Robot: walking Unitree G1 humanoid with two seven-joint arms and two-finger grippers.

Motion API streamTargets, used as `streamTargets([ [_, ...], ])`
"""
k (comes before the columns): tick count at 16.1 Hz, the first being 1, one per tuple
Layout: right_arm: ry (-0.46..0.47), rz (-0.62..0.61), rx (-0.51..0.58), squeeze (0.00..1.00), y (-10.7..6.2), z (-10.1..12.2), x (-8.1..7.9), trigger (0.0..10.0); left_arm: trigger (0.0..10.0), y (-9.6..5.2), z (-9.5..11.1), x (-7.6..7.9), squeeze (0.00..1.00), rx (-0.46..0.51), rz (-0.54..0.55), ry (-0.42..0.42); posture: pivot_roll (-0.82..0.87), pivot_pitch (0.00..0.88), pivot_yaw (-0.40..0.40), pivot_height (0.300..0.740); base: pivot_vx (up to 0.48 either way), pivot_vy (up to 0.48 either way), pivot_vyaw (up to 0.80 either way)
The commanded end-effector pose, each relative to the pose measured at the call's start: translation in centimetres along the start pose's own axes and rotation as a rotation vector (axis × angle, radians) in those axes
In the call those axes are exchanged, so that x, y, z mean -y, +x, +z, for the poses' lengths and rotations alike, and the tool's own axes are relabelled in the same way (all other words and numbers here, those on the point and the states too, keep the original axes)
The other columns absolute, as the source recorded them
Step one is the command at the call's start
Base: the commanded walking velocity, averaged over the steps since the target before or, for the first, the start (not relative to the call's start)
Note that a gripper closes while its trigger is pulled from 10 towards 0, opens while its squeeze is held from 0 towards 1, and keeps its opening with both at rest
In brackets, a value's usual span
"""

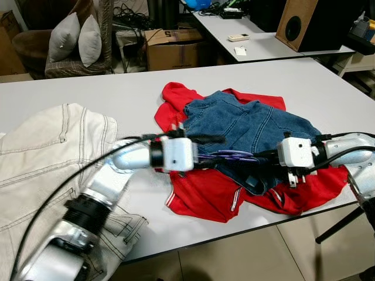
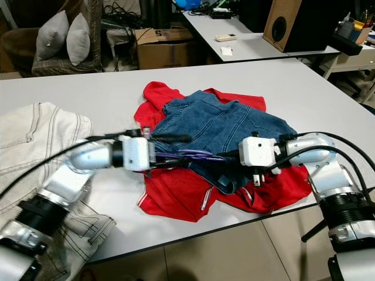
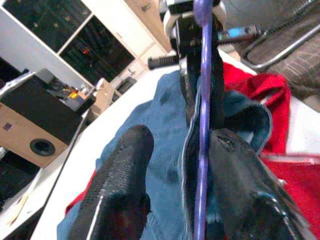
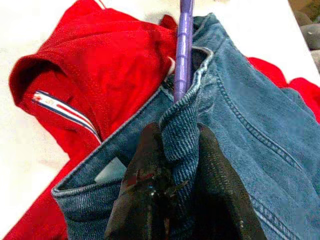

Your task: Hang hanger

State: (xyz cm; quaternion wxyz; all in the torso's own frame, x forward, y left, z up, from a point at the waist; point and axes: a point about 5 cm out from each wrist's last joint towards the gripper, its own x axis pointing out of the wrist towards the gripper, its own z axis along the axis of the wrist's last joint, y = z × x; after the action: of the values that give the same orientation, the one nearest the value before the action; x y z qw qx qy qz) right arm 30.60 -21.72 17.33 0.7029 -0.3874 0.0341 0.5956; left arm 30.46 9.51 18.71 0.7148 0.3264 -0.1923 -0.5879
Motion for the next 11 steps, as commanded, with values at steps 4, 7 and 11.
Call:
streamTargets([
  [4,0.043,-0.045,-0.013,0.0,-1.5,-0.8,-1.1,0.0,10.0,-4.6,-1.0,-2.6,1.0,-0.092,0.111,0.013,-0.03,0.0,-0.009,0.74,0.0,0.0,0.0],
  [7,0.067,-0.068,-0.014,0.0,-2.0,-1.1,-1.6,0.0,10.0,-7.2,-1.4,-3.7,1.0,-0.154,0.151,0.004,-0.02,0.0,-0.012,0.74,0.0,0.0,0.0],
  [11,0.172,-0.277,0.091,0.0,-3.1,-0.9,-1.3,0.0,10.0,-11.7,-2.8,-5.2,1.0,-0.285,0.385,-0.08,-0.01,0.0,-0.016,0.74,0.0,0.0,0.0],
])
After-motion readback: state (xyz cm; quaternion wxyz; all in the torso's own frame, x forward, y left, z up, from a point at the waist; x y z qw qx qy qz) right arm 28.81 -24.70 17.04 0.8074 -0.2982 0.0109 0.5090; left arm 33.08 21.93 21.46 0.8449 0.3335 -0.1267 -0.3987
